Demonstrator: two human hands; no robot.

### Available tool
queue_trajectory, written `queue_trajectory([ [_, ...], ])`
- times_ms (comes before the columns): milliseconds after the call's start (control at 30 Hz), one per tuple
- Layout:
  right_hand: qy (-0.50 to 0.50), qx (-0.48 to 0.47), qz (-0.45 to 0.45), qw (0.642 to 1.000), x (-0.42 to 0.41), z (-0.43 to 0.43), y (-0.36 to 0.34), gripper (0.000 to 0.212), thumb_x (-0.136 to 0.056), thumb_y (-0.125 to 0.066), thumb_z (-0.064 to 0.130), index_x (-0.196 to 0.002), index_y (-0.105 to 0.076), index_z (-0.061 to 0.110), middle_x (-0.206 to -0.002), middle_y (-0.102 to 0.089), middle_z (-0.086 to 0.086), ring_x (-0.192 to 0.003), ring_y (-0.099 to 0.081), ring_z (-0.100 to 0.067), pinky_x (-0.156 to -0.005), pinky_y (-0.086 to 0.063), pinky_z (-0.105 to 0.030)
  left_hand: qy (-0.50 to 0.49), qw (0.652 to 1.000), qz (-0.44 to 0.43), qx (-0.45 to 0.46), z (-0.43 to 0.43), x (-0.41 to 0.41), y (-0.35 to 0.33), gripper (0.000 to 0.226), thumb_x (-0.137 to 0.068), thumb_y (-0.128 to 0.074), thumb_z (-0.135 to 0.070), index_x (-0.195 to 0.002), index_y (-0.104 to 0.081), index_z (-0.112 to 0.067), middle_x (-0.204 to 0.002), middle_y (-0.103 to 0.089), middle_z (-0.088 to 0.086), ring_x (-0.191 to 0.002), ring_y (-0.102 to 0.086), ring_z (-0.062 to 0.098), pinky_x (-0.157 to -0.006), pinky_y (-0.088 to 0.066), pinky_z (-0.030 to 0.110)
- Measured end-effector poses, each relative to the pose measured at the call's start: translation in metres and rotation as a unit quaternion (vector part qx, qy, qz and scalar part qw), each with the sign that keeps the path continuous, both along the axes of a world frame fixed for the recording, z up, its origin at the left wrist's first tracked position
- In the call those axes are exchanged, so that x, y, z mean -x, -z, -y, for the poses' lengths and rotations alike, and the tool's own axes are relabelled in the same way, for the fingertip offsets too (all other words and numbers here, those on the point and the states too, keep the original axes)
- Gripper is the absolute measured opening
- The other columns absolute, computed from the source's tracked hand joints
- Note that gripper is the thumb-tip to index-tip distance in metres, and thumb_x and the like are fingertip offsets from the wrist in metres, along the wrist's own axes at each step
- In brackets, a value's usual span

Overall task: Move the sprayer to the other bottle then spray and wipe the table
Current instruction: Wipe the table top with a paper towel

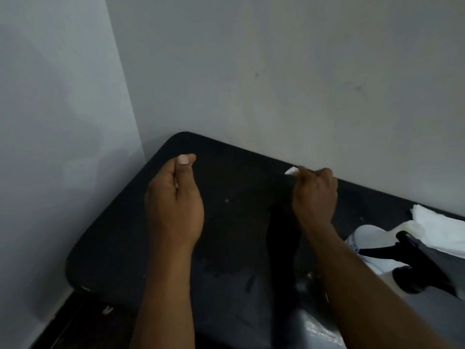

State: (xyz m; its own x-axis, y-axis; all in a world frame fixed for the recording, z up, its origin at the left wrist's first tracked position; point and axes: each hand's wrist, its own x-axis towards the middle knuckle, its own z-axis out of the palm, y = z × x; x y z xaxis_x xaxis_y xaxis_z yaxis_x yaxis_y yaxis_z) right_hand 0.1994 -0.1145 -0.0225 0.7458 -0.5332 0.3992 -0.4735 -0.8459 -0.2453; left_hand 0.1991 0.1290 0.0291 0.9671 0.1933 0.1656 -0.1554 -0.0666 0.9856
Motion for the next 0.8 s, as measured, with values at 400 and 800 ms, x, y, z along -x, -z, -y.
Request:
queue_trajectory([
  [400, -0.101, -0.154, -0.1, 0.978, 0.005, -0.041, 0.045, 0.035, -0.092, -0.05, 0.003, -0.101, -0.071, 0.031, -0.12, -0.056, -0.004, -0.105, -0.057, -0.018, -0.091, -0.039, -0.024, 0.0, 1.0, -0.002, -0.003, -0.011, -0.009, 0.008, 0.027, -0.096, -0.039, -0.049, -0.09, -0.065, -0.044, -0.065, -0.052, -0.021, -0.058, -0.053, -0.017, -0.066, -0.049, 0.024],
  [800, -0.431, -0.096, -0.138, 0.887, 0.12, -0.128, 0.046, 0.023, -0.094, -0.051, 0.033, -0.106, -0.07, 0.026, -0.093, -0.063, 0.005, -0.082, -0.057, -0.013, -0.067, -0.047, -0.024, 0.008, 1.0, 0.0, -0.009, -0.005, -0.004, 0.002, 0.027, -0.097, -0.038, -0.048, -0.092, -0.064, -0.043, -0.067, -0.051, -0.019, -0.057, -0.053, -0.019, -0.068, -0.05, 0.025],
])
